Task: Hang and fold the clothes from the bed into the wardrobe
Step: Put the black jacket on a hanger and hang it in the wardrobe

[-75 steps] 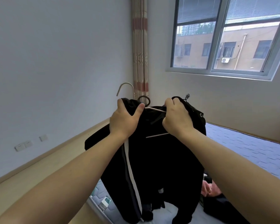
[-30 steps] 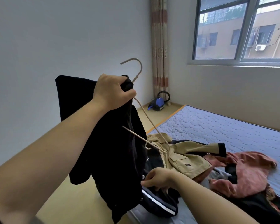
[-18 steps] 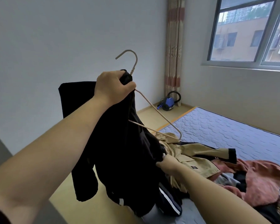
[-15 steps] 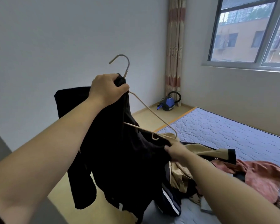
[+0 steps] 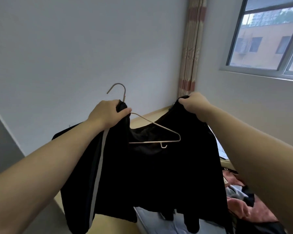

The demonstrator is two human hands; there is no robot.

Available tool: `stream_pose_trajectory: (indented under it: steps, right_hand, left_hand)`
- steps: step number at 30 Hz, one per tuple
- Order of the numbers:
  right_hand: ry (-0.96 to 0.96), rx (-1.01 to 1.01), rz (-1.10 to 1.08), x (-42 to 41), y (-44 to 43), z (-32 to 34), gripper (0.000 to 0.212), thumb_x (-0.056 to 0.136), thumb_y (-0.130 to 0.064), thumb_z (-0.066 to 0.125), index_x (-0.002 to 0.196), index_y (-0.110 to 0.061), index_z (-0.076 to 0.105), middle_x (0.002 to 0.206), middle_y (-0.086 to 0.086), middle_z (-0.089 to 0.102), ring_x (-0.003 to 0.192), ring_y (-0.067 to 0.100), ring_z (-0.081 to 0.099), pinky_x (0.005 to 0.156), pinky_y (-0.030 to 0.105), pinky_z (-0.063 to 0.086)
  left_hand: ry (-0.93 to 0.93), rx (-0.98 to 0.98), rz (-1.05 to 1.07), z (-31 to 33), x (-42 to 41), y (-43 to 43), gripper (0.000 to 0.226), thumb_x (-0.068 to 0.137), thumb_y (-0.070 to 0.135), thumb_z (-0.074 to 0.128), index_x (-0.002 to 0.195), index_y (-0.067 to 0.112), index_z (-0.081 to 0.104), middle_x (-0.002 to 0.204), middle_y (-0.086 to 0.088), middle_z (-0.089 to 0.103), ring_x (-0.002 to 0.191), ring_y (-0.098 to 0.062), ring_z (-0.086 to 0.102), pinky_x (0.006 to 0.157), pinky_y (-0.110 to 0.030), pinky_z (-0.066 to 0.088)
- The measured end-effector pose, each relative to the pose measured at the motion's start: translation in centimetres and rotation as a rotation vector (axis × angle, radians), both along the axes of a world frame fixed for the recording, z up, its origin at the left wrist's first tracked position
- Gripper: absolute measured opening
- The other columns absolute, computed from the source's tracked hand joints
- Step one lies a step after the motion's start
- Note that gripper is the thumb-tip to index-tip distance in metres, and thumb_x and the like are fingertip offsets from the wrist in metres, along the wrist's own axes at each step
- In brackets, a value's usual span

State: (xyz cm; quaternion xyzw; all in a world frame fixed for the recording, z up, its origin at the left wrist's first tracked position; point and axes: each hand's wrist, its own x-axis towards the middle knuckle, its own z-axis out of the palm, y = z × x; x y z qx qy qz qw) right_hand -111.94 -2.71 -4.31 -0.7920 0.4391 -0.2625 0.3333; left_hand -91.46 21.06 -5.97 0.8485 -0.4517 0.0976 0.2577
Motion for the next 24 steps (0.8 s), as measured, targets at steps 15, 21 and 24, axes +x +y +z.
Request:
stream_pose_trajectory:
  steps: [15,21,24]
  right_hand:
    - [-0.036,-0.562,0.796,1.1,13.3,-5.1,0.026,0.098,-0.028,0.061,0.124,-0.028,0.063,0.123,0.002,0.056,0.114,0.030,0.054,0.096,0.044,0.046]
    - [-0.089,-0.636,1.043,2.3,21.4,-7.4,0.017,0.101,-0.025,0.052,0.117,-0.023,0.058,0.105,-0.003,0.063,0.085,0.026,0.060,0.065,0.041,0.051]
    - [-0.102,-0.560,1.155,4.3,25.8,-7.4,0.017,0.099,-0.027,0.054,0.115,-0.025,0.062,0.105,-0.003,0.065,0.091,0.028,0.060,0.071,0.041,0.052]
  left_hand:
    - [0.314,-0.384,0.054,-3.5,-7.5,7.1,0.026,0.093,0.045,0.068,0.076,0.025,0.068,0.069,0.009,0.068,0.067,-0.003,0.062,0.067,-0.023,0.050]
    - [0.284,-0.384,0.242,-6.5,-9.9,16.3,0.021,0.096,0.044,0.064,0.086,0.025,0.063,0.074,0.010,0.063,0.071,-0.005,0.059,0.065,-0.019,0.046]
    - [0.211,-0.280,0.376,-7.6,-10.3,21.8,0.023,0.099,0.043,0.059,0.105,0.021,0.064,0.100,0.010,0.058,0.091,0.000,0.055,0.079,-0.009,0.038]
